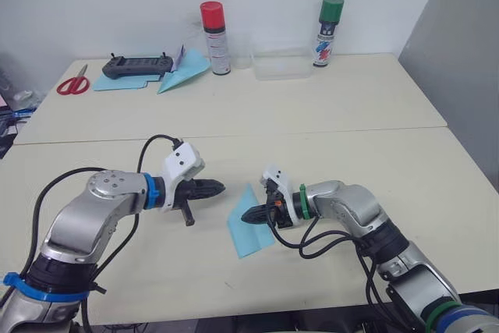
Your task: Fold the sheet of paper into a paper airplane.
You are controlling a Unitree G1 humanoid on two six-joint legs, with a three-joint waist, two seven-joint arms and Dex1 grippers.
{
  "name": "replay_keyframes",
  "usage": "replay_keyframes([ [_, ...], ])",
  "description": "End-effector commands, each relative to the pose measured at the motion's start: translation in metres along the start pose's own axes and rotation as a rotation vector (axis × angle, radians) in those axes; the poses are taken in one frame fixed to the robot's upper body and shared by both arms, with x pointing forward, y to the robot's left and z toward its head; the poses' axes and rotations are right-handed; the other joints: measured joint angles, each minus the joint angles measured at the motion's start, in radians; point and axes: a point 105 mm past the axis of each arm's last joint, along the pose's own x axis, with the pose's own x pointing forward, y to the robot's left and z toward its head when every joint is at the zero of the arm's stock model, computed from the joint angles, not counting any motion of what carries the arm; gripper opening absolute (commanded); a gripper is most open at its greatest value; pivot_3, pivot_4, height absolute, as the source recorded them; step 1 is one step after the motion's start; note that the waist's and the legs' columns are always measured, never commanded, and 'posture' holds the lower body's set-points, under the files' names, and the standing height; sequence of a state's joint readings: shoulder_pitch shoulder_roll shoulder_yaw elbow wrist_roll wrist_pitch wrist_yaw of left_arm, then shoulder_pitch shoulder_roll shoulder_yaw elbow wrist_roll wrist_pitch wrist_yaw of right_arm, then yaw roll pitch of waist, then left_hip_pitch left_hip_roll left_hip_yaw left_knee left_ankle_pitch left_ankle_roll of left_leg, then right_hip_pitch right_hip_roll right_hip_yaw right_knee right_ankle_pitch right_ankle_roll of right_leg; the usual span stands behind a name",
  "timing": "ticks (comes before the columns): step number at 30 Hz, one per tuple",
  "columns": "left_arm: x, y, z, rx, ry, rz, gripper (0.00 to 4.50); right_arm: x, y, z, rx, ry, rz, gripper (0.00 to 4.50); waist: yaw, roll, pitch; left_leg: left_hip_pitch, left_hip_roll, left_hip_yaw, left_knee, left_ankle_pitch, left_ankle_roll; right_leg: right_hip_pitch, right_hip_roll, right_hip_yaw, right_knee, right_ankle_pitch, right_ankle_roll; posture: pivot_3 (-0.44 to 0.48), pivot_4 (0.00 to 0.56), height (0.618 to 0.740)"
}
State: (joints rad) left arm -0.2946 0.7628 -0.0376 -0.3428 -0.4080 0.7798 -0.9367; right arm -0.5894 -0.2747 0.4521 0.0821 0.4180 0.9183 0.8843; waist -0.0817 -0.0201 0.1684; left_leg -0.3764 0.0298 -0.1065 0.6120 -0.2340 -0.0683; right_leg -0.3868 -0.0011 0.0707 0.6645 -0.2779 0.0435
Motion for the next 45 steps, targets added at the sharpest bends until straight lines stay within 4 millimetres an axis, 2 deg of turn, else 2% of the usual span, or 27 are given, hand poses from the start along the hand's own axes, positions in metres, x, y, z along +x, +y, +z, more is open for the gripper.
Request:
replay_keyframes([
  [1,0.011,-0.017,0.001,0.008,-0.010,-0.039,0.00,-0.005,-0.021,-0.025,0.081,0.063,-0.096,0.03,0.000,-0.001,0.000,0.000,0.000,0.000,0.000,0.000,0.000,0.000,0.000,0.000,0.000,0.000,0.000,0.000,0.150,0.740],
  [6,0.024,-0.032,-0.034,-0.037,0.075,-0.056,0.00,-0.012,-0.022,-0.019,0.081,0.037,-0.105,0.03,0.000,0.000,0.000,0.000,0.000,0.000,0.000,0.000,0.000,0.000,0.000,0.000,0.000,0.000,0.000,0.000,0.150,0.740],
  [9,0.026,-0.031,-0.065,0.001,0.188,-0.026,0.00,-0.022,-0.020,-0.012,0.076,0.014,-0.102,0.03,0.011,0.000,0.000,-0.001,0.000,0.000,0.000,0.000,0.000,-0.001,0.000,0.000,0.000,0.000,0.000,0.000,0.150,0.740],
  [15,0.029,-0.036,-0.085,-0.050,0.199,-0.046,0.00,-0.035,-0.036,0.016,0.038,-0.125,-0.169,0.03,0.026,0.001,0.000,-0.001,-0.001,0.000,0.001,0.000,0.000,-0.001,-0.001,0.001,-0.001,-0.002,-0.003,0.000,0.150,0.740],
  [18,0.030,-0.035,-0.087,-0.046,0.191,-0.051,0.00,-0.031,-0.042,0.019,0.022,-0.133,-0.194,0.03,0.026,0.002,0.000,-0.001,-0.001,0.001,0.000,0.000,0.000,-0.001,-0.001,0.000,-0.001,0.000,-0.001,0.000,0.150,0.740],
  [23,0.033,-0.030,-0.086,-0.023,0.192,-0.051,0.00,-0.016,-0.044,0.012,0.052,-0.110,-0.194,0.03,0.027,0.005,-0.003,-0.001,-0.001,0.000,0.000,0.000,0.000,-0.001,-0.001,0.000,-0.001,0.000,-0.001,0.000,0.150,0.740],
  [25,0.034,-0.027,-0.085,0.001,0.196,-0.051,0.00,-0.013,-0.051,0.007,0.043,-0.093,-0.231,0.03,0.027,0.005,-0.005,0.000,-0.001,0.001,0.000,0.000,0.000,0.000,-0.001,0.000,-0.001,0.000,-0.001,0.000,0.150,0.740],
  [28,0.037,-0.024,-0.084,0.023,0.187,-0.037,0.00,-0.015,-0.072,0.001,-0.002,-0.079,-0.347,0.03,0.026,0.005,-0.005,0.006,-0.001,0.001,0.000,0.000,0.000,0.003,-0.001,0.001,-0.001,-0.003,-0.006,0.000,0.150,0.740],
  [31,0.037,-0.030,-0.095,0.047,0.225,-0.068,0.00,-0.021,-0.091,-0.003,-0.016,-0.099,-0.452,0.03,0.025,0.006,-0.005,0.014,-0.001,0.002,0.000,0.000,0.000,0.007,-0.001,0.002,-0.002,-0.004,-0.007,0.000,0.150,0.740],
  [36,0.034,-0.035,-0.102,0.046,0.243,-0.089,0.00,-0.026,-0.100,-0.004,-0.048,-0.118,-0.496,0.03,0.024,0.008,-0.008,0.015,0.000,0.001,0.000,0.000,0.000,0.007,-0.001,0.002,-0.002,-0.004,-0.007,0.000,0.150,0.740],
  [42,0.034,-0.033,-0.101,0.044,0.238,-0.081,0.00,-0.027,-0.095,0.018,-0.223,-0.199,-0.524,0.03,0.025,0.010,-0.009,0.014,-0.001,0.002,0.000,0.000,0.000,0.007,-0.001,0.002,-0.002,-0.004,-0.007,0.000,0.150,0.740],
  [45,0.035,-0.031,-0.098,0.037,0.226,-0.076,0.00,-0.034,-0.083,0.042,-0.294,-0.304,-0.475,0.03,0.028,0.011,-0.008,0.013,-0.001,0.001,0.000,0.000,0.000,0.007,-0.001,0.002,-0.002,-0.004,-0.007,0.000,0.150,0.740],
])
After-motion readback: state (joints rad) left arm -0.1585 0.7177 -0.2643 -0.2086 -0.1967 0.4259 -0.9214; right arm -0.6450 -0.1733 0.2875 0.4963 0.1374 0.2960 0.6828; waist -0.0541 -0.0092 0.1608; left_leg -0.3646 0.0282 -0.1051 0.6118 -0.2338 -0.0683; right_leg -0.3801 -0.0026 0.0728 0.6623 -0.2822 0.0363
